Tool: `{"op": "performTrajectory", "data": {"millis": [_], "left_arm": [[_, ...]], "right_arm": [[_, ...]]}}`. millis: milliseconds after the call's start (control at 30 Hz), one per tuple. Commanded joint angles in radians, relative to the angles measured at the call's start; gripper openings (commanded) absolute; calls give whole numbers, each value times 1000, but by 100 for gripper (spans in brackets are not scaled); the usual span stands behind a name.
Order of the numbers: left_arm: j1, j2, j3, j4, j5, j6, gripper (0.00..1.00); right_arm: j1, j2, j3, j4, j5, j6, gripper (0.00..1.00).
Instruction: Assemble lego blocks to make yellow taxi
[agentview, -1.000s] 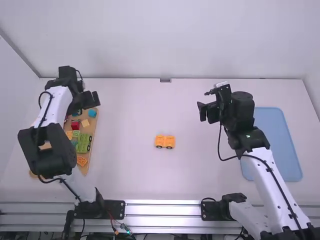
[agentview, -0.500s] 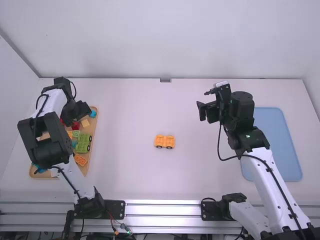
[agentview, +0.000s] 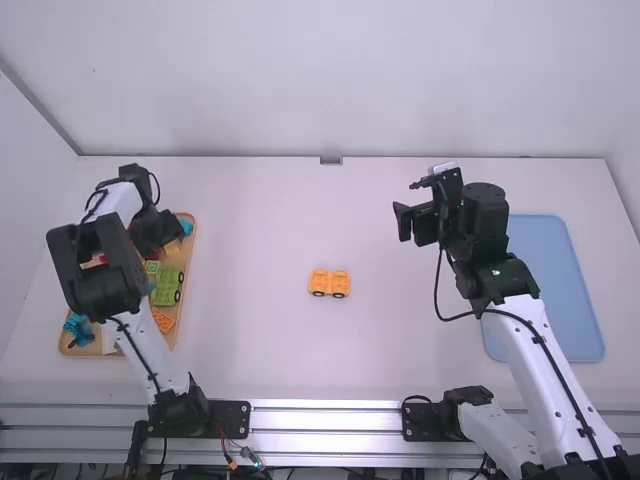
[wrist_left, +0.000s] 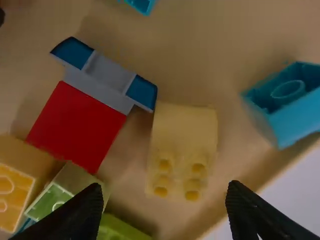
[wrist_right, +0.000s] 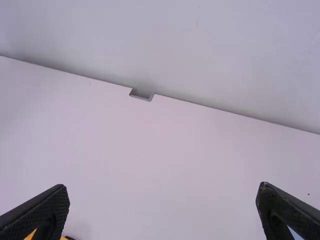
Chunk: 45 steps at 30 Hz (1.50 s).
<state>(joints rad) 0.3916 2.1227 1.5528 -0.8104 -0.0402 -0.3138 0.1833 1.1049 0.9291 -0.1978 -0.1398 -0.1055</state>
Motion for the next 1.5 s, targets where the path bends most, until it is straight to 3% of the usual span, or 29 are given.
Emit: {"op": "performTrajectory", "data": {"millis": [0,200,267,567,633,733,867,967,1133,1367,1467], "left_arm": [[-6,28,-5,2,-31,11,63],[-5,37,-18,39,-26,10,54],[-5,37,-32,51,-24,3,44],[-4,37,-61,63,-25,-11,41],[-6,37,-61,66,-29,-11,33],[-4,36,-37,59,-28,-11,12],[-7,35,38,-9,-32,-11,2],[-5,34,92,-74,-33,-31,2],[-42,-3,154,-194,-183,-292,2],[-174,-119,119,-227,-190,-459,2],[-286,-195,38,-171,-187,-514,2]], "right_arm": [[1,-13,25,4,-2,5,99],[2,-13,25,4,-2,5,98],[1,-13,25,4,-2,5,99],[1,-13,25,3,-2,4,99],[1,-13,25,3,-2,4,99],[1,-13,25,3,-2,5,98],[1,-13,25,3,-2,5,99],[1,-13,25,3,-2,5,99],[1,-13,25,3,-3,5,99],[1,-13,25,2,-2,5,99],[1,-13,25,-5,-2,5,99]]}}
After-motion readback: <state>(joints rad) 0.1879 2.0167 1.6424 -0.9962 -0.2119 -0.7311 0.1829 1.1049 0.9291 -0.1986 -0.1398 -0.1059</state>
